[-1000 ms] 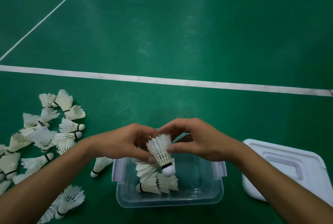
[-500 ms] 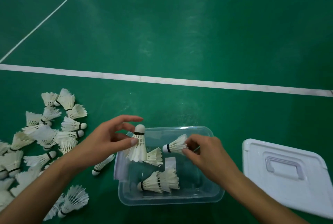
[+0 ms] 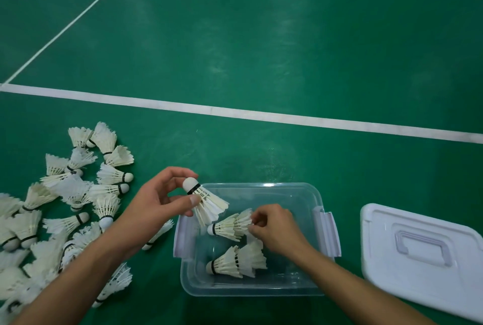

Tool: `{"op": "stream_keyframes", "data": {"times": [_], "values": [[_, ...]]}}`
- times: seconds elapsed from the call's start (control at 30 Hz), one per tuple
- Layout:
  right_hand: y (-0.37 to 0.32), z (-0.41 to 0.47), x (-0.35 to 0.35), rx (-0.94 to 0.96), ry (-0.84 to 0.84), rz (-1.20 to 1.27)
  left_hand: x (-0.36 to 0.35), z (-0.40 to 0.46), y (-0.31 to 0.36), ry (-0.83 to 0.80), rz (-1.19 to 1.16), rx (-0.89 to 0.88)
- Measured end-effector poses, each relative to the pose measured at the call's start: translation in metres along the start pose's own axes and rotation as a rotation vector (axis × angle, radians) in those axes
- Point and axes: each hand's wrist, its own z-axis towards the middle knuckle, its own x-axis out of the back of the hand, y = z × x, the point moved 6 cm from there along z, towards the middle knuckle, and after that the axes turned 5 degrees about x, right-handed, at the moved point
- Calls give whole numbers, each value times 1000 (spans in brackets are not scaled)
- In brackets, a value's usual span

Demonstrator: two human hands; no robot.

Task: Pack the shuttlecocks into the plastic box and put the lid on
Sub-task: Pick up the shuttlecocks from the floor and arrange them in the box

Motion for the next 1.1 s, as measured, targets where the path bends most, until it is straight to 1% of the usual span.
{"op": "stream_keyframes", "data": {"times": [0.13, 0.33, 0.43, 0.5, 0.6, 0.67, 0.73, 0.8, 0.87, 0.93, 1.03, 1.1], "values": [[-1, 1, -11, -24, -12, -14, 0, 1, -3, 3, -24, 1], [4, -1, -7, -50, -84, 72, -6, 0, -8, -7, -41, -13], [-4, -17, 20, 8, -26, 66, -9, 1, -7, 45, -33, -53], [-17, -33, 44, 73, 29, 192, -14, 2, -7, 71, -23, -80], [-40, -53, 71, 136, 6, 482, -33, 5, -9, 66, 0, -96], [-44, -55, 79, 134, 24, 564, -46, 7, -11, 51, 39, -94], [-40, -53, 80, 87, 55, 631, -57, 9, -15, 32, 80, -97], [-34, -51, 78, 64, 80, 660, -64, 10, -18, 11, 123, -118], [-29, -52, 76, 98, 111, 596, -71, 9, -21, -5, 201, -161], [-24, -54, 77, 128, 157, 468, -76, 9, -26, 2, 332, -198], [-17, -60, 81, 166, 264, 153, -82, 14, -40, 12, 515, -189], [-15, -63, 79, 197, 302, -19, -89, 18, -50, -1, 614, -161]]}}
